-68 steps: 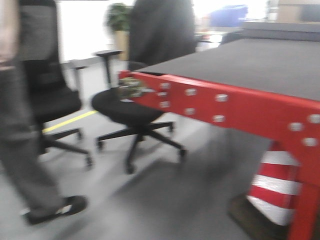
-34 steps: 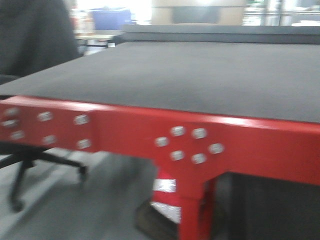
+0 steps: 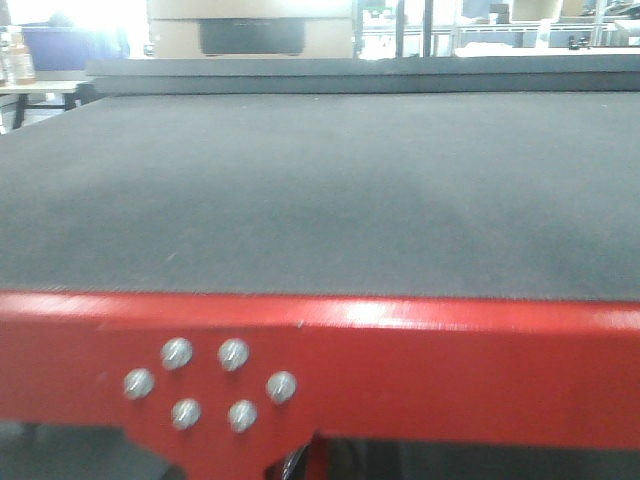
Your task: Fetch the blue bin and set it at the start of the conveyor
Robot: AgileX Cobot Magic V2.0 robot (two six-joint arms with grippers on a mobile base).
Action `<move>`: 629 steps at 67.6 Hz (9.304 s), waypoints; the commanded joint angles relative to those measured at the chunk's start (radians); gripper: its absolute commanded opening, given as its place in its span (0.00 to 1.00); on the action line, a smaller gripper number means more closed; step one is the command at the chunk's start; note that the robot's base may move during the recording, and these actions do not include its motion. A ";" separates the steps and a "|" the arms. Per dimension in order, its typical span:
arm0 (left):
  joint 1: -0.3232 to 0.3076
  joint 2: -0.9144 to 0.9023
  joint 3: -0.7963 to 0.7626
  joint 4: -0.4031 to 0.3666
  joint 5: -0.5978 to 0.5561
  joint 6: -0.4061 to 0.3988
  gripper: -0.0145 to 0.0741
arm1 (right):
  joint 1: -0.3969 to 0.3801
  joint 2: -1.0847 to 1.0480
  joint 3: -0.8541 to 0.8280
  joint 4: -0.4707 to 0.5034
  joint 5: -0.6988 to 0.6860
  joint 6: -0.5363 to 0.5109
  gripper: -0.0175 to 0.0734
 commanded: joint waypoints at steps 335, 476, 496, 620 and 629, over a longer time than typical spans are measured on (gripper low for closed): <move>0.234 -0.822 1.173 0.197 -0.555 0.020 0.04 | -0.236 -0.634 1.159 -0.105 -0.465 -0.002 0.01; 0.254 -1.322 1.659 0.072 -0.981 0.047 0.04 | -0.236 -1.039 1.214 -0.140 -0.610 -0.002 0.01; 0.254 -1.322 1.659 0.072 -0.981 0.047 0.04 | -0.236 -1.039 1.214 -0.140 -0.610 -0.002 0.01; 0.254 -1.322 1.659 0.072 -0.981 0.047 0.04 | -0.474 -1.393 1.687 0.180 -0.722 -0.353 0.01; 0.254 -1.322 1.659 0.072 -0.981 0.047 0.04 | -0.474 -1.393 1.687 0.180 -0.722 -0.353 0.01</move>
